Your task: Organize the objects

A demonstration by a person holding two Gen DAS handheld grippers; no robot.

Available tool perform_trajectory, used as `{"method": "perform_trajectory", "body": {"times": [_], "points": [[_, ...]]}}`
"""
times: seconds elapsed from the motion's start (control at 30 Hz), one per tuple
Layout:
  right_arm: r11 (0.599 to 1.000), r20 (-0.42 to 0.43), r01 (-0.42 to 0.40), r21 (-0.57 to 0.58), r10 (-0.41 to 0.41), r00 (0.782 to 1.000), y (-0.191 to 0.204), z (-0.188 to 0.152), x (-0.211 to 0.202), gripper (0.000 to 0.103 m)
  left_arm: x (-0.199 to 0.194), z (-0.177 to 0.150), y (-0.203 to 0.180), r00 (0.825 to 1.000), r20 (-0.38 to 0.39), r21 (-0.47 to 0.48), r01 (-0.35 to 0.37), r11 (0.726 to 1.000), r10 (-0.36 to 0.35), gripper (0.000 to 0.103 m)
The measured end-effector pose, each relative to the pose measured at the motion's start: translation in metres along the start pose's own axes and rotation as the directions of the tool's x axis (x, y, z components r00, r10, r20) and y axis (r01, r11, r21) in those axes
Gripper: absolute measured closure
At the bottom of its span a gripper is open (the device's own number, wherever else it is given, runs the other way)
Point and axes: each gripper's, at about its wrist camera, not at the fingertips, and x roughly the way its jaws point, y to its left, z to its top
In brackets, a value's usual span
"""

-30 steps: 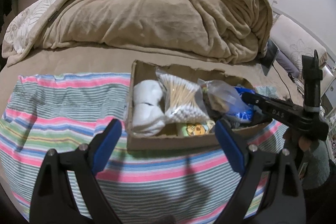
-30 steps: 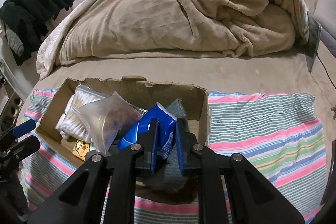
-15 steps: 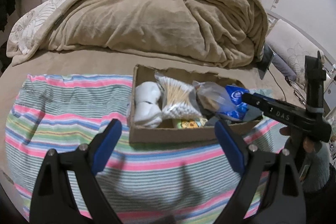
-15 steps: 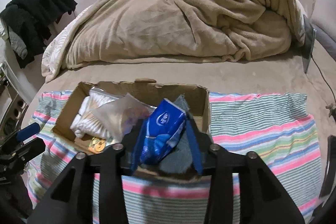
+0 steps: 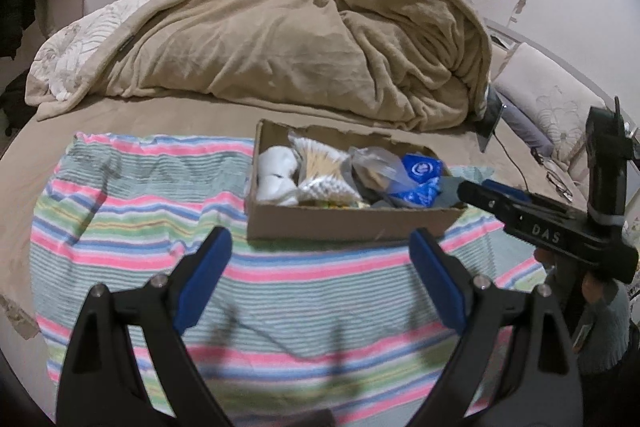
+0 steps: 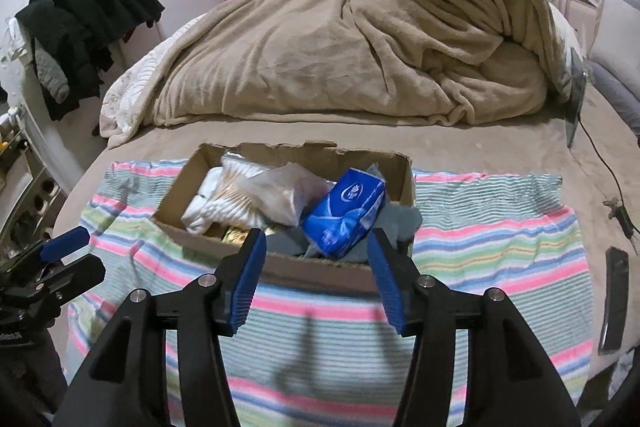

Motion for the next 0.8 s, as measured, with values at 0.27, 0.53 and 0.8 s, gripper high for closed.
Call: {"method": "perform_trajectory", "body": {"times": [0.27, 0.53, 0.8], "points": [[1.000, 0.006, -0.012, 0.001, 0.012, 1.000, 0.010, -0.017, -0.028, 0.047, -0.026, -0.015, -0.007, 1.000, 0.003, 0.002, -0.001, 1.000, 0.001, 0.012], [1.000, 0.009, -0.017, -0.008, 0.017, 1.000, 0.019, -0.037, -0.056, 0.047, -0.045, -0.038, -0.015, 1.000, -0.014, 0.002, -0.013, 1.000, 0.013, 0.012], [0.999, 0.003, -0.026, -0.029, 0.026, 1.000, 0.029, -0.054, -0.076, 0.046, -0.063, -0.048, -0.016, 0.999, -0.007, 0.014, -0.041, 0.999, 0.041, 0.012]]}}
